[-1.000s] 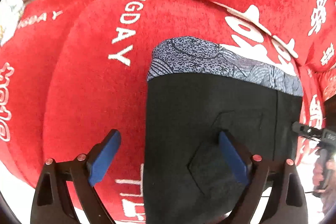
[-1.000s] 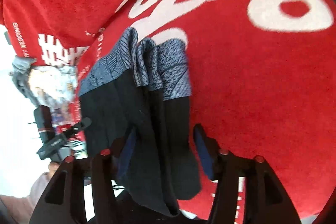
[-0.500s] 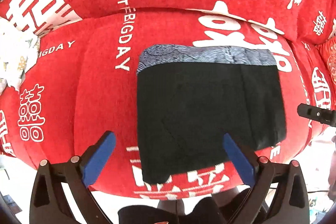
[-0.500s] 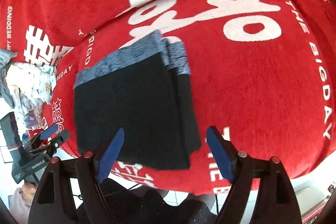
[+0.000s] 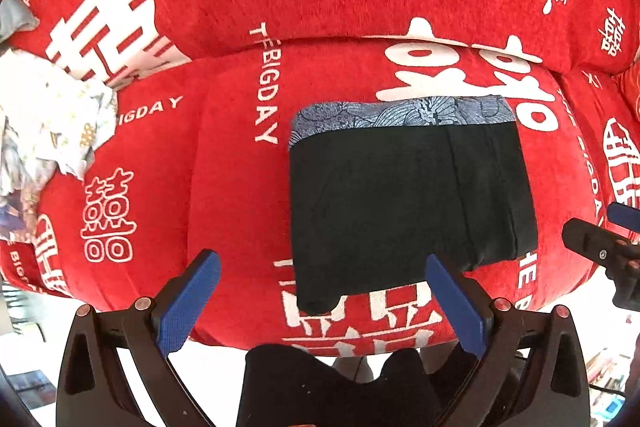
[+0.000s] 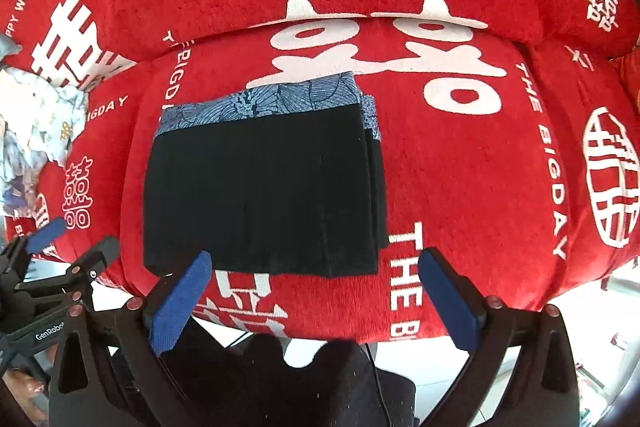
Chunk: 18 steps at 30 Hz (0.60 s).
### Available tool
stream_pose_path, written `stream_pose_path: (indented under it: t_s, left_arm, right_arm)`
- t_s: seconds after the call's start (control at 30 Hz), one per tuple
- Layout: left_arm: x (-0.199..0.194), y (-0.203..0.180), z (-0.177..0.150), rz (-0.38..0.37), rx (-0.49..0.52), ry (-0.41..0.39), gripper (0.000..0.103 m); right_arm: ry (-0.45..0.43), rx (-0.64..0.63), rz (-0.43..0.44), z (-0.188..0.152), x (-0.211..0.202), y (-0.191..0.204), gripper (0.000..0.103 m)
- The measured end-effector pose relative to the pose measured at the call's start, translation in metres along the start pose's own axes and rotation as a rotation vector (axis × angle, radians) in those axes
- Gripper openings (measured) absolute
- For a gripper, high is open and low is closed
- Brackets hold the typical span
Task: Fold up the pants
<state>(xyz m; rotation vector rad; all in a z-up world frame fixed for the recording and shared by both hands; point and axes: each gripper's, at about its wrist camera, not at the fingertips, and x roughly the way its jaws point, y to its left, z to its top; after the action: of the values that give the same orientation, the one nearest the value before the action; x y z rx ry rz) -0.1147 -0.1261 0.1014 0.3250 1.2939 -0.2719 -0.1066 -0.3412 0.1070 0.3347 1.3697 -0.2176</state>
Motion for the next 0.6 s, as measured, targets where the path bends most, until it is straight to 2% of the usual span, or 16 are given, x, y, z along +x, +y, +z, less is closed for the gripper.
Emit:
stream_pose_path:
  t_s: [0.3,0.6]
  left_arm:
    - [-0.02,0.003,0.007,-0.005,-0.01,0.007,0.103]
    - [-0.027,0.001,0.007,-0.004,-0.001,0.017,0.103]
  right_arm:
    - [-0.025,-0.032,-0.055,0.0,-0.027,0.019,0.103]
    - [-0.033,-0.055,-0.059,0.006,-0.036,0.029,0.103]
